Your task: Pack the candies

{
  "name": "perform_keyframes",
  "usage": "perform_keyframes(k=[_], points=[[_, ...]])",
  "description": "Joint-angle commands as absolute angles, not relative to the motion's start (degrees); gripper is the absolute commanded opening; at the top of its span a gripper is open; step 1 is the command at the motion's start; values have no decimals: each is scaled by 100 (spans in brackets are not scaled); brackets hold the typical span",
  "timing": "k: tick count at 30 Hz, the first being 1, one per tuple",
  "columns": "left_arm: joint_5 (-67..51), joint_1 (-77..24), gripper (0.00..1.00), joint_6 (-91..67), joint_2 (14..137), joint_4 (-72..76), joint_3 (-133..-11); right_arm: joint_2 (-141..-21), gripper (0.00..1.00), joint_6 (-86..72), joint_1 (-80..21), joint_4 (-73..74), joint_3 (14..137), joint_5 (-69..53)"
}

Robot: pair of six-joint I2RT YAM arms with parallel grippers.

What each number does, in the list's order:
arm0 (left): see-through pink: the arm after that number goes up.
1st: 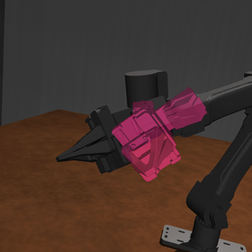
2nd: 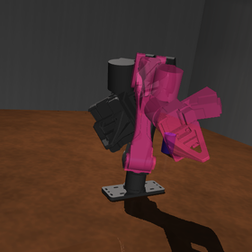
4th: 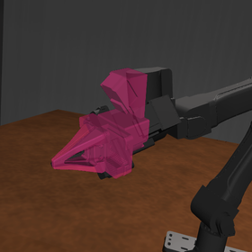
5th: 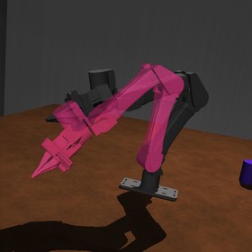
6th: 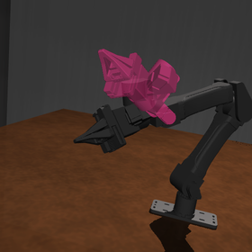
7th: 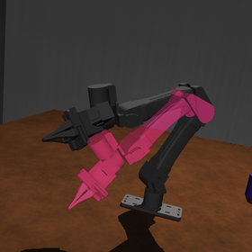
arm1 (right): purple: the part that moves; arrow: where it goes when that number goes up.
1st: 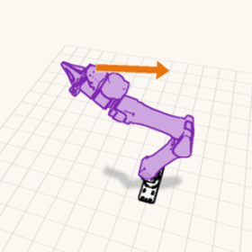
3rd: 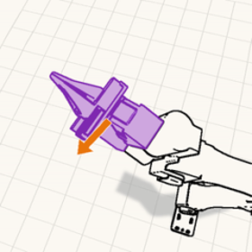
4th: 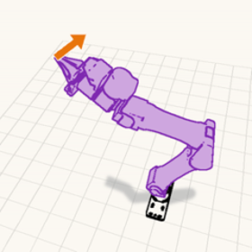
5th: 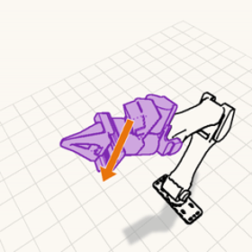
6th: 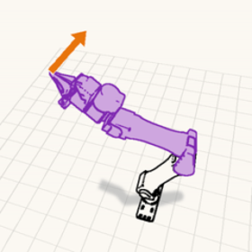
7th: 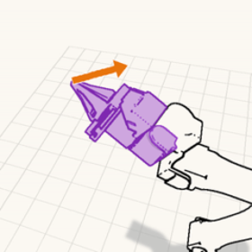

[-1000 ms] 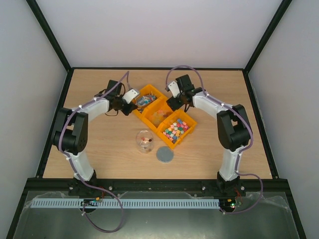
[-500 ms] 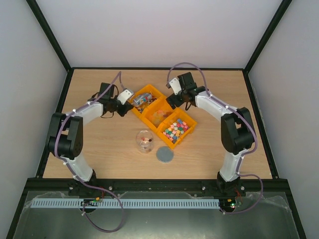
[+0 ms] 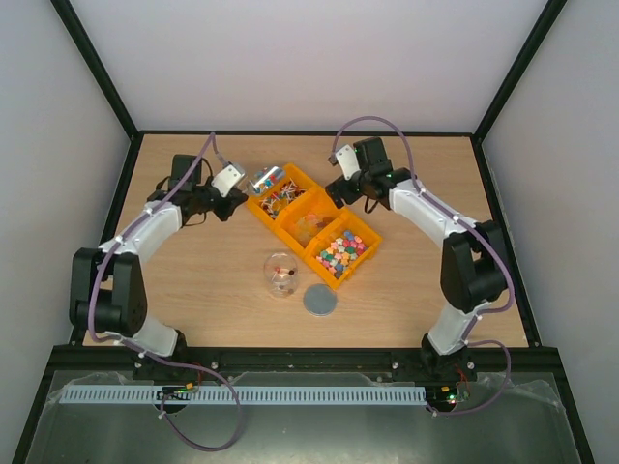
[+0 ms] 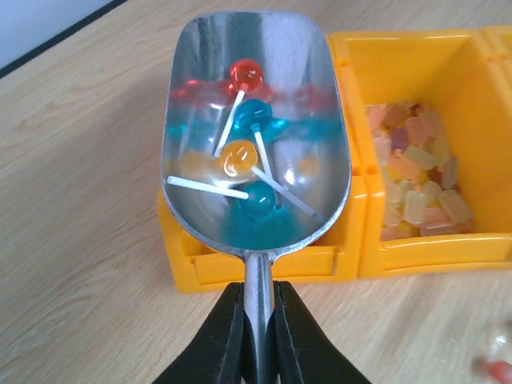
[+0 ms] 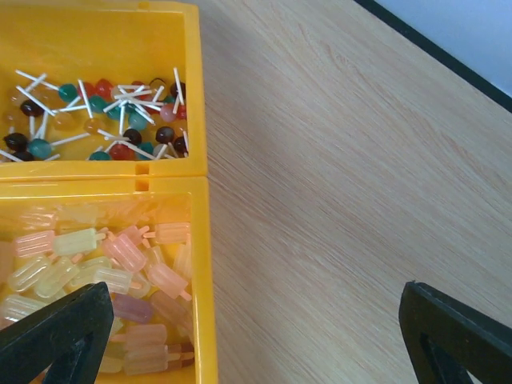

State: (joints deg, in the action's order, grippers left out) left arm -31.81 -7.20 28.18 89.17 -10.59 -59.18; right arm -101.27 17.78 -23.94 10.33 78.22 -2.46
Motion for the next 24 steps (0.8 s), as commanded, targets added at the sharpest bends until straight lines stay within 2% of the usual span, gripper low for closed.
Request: perform_keyframes(k=[1,18,24], points=[[-3672,-625,2,3157,8419,-1562,-5908,-9672,99,1631,-2351,922,7562,-447],[-4166,-325,2,3993,6917,-3099,-5805,-8273,99,886,-2312,-166,6451,-512],[-4149,-324,2,4385,6530,-3705,-5713,-7861,99,358,-2312,-528,6129,-102]])
